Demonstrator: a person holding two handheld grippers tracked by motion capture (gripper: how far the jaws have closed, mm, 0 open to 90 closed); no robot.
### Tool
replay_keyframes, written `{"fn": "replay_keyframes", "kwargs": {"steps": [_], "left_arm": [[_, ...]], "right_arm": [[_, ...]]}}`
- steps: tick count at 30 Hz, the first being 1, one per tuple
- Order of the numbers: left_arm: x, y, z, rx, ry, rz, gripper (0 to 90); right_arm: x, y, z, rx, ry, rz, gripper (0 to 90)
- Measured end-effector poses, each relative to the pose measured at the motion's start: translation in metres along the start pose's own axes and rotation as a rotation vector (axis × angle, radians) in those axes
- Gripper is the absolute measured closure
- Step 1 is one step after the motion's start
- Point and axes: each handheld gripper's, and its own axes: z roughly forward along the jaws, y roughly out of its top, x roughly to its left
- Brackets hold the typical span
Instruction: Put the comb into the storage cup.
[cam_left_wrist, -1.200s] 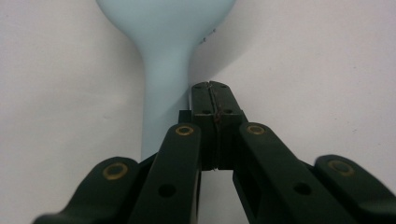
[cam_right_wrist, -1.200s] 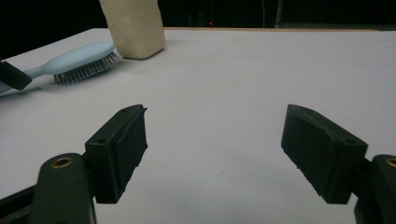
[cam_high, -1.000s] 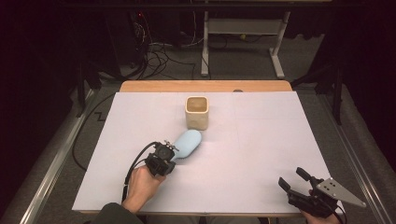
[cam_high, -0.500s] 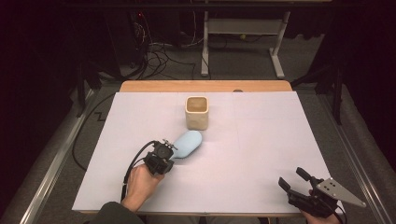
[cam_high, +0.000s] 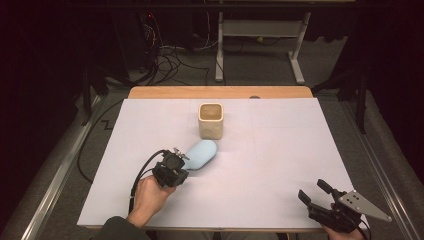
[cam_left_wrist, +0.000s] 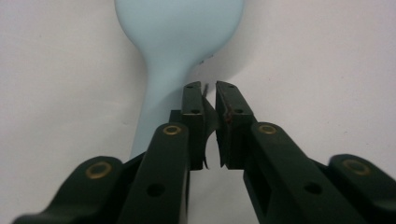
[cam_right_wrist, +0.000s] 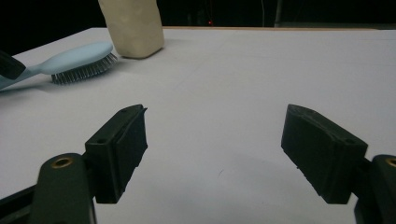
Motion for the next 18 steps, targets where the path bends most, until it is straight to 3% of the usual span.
{"fn": "replay_keyframes", "kwargs": {"steps": [10,18], "left_arm": [[0.009,0.005,-0.003,0.006,0.003,-0.002,46.5],[0.021,0.009,0.007,0.042,0.019,-0.022,39.5]], "right_arm": [[-0.001,0.0,0.0,0.0,0.001,0.0,23.0],[0.0,0.0,0.0,0.002,0.002,-0.002,23.0]]}}
